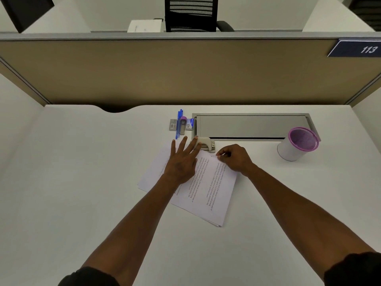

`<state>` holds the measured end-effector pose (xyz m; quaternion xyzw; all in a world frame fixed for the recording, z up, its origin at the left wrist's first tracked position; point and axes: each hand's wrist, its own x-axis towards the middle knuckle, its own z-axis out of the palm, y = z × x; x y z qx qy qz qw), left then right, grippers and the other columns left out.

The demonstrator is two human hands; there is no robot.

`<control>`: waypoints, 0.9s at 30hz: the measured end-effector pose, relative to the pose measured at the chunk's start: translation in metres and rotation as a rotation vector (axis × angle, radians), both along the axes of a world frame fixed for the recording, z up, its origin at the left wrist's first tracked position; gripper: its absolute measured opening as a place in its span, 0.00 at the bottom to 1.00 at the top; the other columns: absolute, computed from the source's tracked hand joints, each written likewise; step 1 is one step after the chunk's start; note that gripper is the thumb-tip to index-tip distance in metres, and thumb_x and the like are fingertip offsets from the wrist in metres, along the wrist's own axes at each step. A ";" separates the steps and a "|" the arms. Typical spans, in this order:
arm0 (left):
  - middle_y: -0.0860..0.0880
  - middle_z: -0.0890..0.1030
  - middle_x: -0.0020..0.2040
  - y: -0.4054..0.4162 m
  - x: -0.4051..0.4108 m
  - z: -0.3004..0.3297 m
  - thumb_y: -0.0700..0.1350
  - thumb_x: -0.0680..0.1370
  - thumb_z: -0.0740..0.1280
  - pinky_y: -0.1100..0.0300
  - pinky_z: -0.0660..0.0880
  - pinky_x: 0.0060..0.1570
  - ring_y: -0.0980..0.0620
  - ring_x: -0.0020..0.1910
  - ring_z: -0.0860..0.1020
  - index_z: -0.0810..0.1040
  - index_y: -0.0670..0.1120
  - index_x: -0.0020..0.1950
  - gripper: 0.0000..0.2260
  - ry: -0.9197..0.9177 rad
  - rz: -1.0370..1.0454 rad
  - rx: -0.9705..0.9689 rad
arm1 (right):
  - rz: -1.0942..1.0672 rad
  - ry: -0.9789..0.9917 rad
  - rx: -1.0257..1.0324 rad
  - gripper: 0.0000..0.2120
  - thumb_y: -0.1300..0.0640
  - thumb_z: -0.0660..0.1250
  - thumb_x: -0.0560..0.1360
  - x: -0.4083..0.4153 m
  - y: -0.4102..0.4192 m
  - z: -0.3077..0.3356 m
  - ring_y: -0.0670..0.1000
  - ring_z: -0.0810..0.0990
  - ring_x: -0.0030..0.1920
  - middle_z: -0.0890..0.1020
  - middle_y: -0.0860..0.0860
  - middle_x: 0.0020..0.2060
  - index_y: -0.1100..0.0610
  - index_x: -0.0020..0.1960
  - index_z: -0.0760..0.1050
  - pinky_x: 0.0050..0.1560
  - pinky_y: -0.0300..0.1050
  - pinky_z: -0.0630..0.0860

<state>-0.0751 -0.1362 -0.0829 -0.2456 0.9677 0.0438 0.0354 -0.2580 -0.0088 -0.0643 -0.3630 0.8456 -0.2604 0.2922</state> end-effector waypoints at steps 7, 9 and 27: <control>0.51 0.45 0.81 -0.001 0.001 -0.002 0.56 0.83 0.51 0.37 0.39 0.76 0.44 0.80 0.44 0.48 0.54 0.81 0.27 0.031 -0.005 0.015 | 0.016 -0.008 0.009 0.06 0.55 0.72 0.74 0.004 0.007 -0.004 0.48 0.81 0.44 0.85 0.50 0.45 0.55 0.49 0.85 0.44 0.40 0.73; 0.51 0.45 0.81 0.000 0.001 -0.002 0.56 0.83 0.52 0.37 0.39 0.76 0.44 0.80 0.43 0.48 0.54 0.81 0.27 0.038 -0.012 0.012 | 0.053 -0.012 0.018 0.06 0.55 0.72 0.74 0.004 0.010 -0.003 0.47 0.81 0.44 0.85 0.50 0.45 0.54 0.49 0.85 0.42 0.38 0.72; 0.48 0.81 0.63 0.046 -0.009 0.017 0.51 0.79 0.67 0.61 0.68 0.59 0.48 0.61 0.77 0.78 0.47 0.65 0.17 0.199 0.103 0.545 | 0.328 -0.014 0.006 0.02 0.52 0.72 0.74 -0.016 0.040 0.037 0.40 0.80 0.43 0.83 0.41 0.42 0.47 0.46 0.83 0.45 0.36 0.73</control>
